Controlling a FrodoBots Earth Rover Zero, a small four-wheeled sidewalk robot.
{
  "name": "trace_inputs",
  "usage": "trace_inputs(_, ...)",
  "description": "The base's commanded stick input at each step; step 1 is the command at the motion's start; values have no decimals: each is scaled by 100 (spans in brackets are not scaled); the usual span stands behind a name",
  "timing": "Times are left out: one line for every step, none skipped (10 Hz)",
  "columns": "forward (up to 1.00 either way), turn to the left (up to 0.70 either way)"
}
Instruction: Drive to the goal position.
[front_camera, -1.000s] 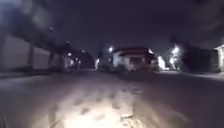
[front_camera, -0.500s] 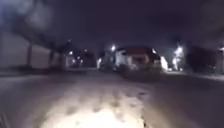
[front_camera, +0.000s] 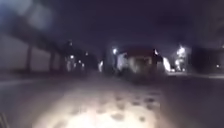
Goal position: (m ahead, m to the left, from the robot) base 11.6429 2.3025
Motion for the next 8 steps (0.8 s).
trace_inputs(85,0)
trace_inputs(85,0)
trace_inputs(85,0)
trace_inputs(85,0)
trace_inputs(85,0)
trace_inputs(85,0)
trace_inputs(85,0)
trace_inputs(85,0)
